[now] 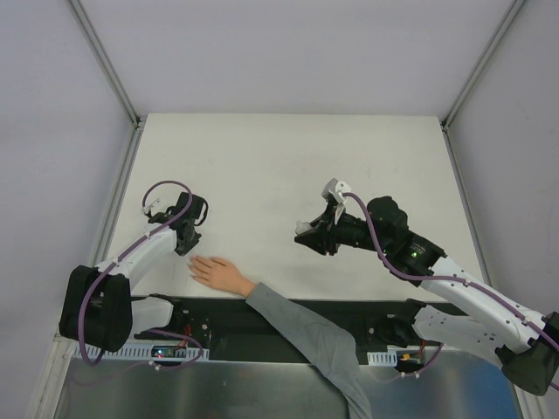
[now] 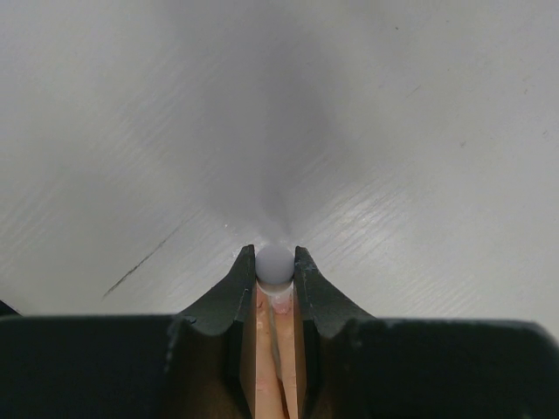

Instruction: Paint the nails

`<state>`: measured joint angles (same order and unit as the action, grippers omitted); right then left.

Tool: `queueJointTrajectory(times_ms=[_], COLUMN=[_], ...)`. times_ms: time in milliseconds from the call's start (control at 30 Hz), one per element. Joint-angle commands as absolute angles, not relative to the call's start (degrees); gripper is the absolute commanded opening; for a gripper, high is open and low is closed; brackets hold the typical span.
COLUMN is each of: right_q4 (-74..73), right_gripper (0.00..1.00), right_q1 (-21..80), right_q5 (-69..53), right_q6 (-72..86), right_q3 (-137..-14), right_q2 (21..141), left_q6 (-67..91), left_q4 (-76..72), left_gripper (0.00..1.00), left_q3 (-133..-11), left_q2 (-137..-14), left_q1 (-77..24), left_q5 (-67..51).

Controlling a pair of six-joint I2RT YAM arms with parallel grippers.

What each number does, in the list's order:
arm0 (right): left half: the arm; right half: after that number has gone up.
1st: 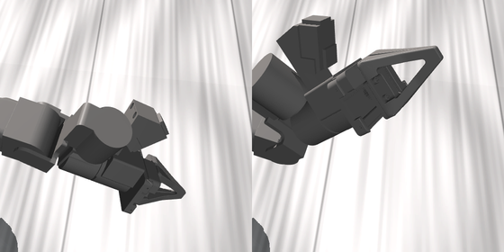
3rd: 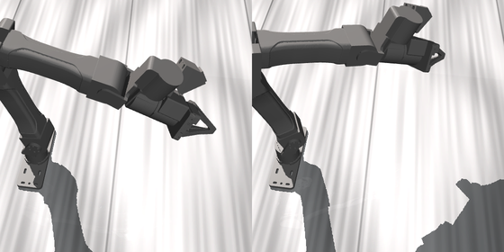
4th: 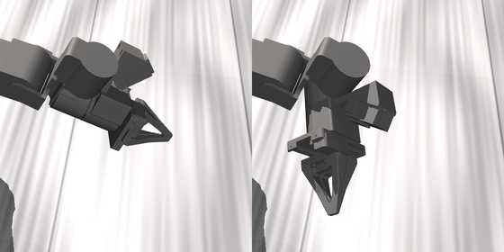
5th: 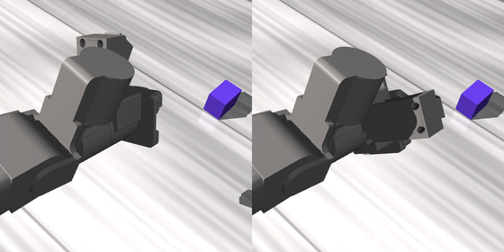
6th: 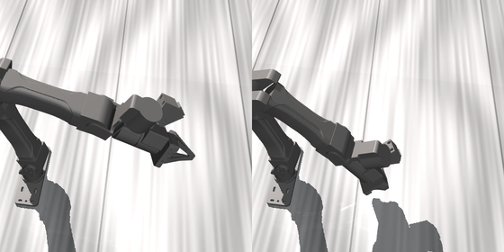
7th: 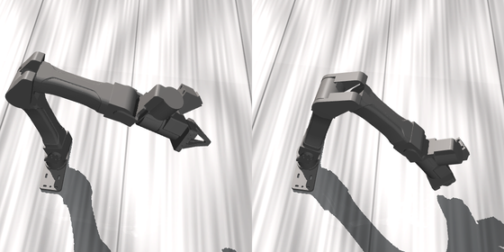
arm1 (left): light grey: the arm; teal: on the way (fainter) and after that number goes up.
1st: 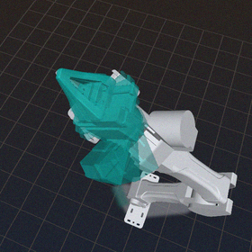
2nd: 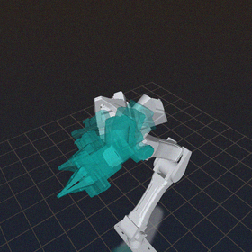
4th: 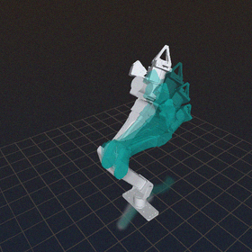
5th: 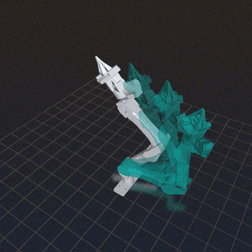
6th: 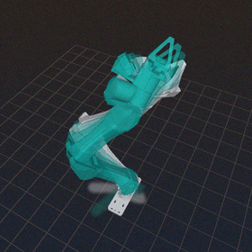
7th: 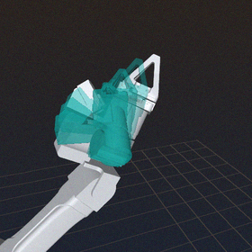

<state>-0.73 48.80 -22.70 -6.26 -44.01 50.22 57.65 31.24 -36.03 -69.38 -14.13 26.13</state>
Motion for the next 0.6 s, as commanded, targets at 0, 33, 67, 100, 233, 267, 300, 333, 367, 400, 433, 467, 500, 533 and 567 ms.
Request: queueJointTrajectory(times_ms=[0,33,67,100,233,267,300,333,367,400,433,467,500,533,567], right_q4=[1.4,1.4,1.4,1.3,1.1,1.1,1.1,1.1,1.1,1.1,1.1,1.1,1.1,1.1,1.1], right_gripper=[0.00,0.00,0.00,0.00,0.00,0.00,0.00,0.00,0.00,0.00,0.00,0.00,0.00,0.00,0.00], right_q1=[48.9,48.8,48.8,48.8,48.8,48.8,48.8,48.9,48.8,48.8,48.9,48.8,48.9,48.9,48.9], right_q5=[-22.1,-22.1,-22.1,-22.1,-22.1,-22.1,-22.1,-22.1,-22.1,-22.1,-22.1,-22.1,-22.1,-22.1,-22.1], right_q6=[-6.8,-6.9,-6.8,-6.8,-6.9,-6.9,-6.9,-6.9,-6.9,-6.9,-6.9,-6.9,-6.9,-6.9,-6.9], right_q3=[-44.0,-44.1,-44.0,-44.1,-44.2,-44.3,-44.3,-44.5,-44.4,-44.5,-44.4,-44.4,-44.3,-44.3,-44.3], right_q2=[49.0,49.0,49.0,49.0,48.8,48.9,49.0,49.0,49.0,48.9,48.9,48.9,48.7,48.8,48.7], left_q6=[57.7,57.5,57.4,57.3,57.0,57.0,57.0,56.8,56.7,56.6,56.3,56.1,55.9,55.6,55.4], left_q4=[33.0,33.0,33.0,33.0,33.0,32.9,32.9,32.9,32.9,32.8,32.8,32.7,32.5,32.3,32.1], left_gripper=[0.00,0.00,0.00,0.00,0.00,0.00,0.00,0.00,0.00,0.00,0.00,0.00,0.00,0.00,0.00], left_q3=[-37.9,-38.0,-38.1,-38.1,-37.7,-37.6,-37.6,-37.6,-37.7,-37.7,-37.8,-37.8,-37.7,-37.6,-37.5], left_q2=[-70.2,-70.3,-70.4,-70.3,-70.4,-70.4,-70.4,-70.2,-70.2,-70.1,-70.2,-70.1,-70.0,-69.9,-69.6], left_q1=[-13.4,-13.2,-13.1,-12.9,-12.1,-12.0,-12.1,-12.0,-12.0,-12.0,-12.0,-12.0,-12.0,-12.0,-12.0], left_q5=[28.3,28.4,28.5,28.7,28.7,28.7,28.7,28.7,28.7,28.7,28.4,28.2,27.9,27.6,26.6])
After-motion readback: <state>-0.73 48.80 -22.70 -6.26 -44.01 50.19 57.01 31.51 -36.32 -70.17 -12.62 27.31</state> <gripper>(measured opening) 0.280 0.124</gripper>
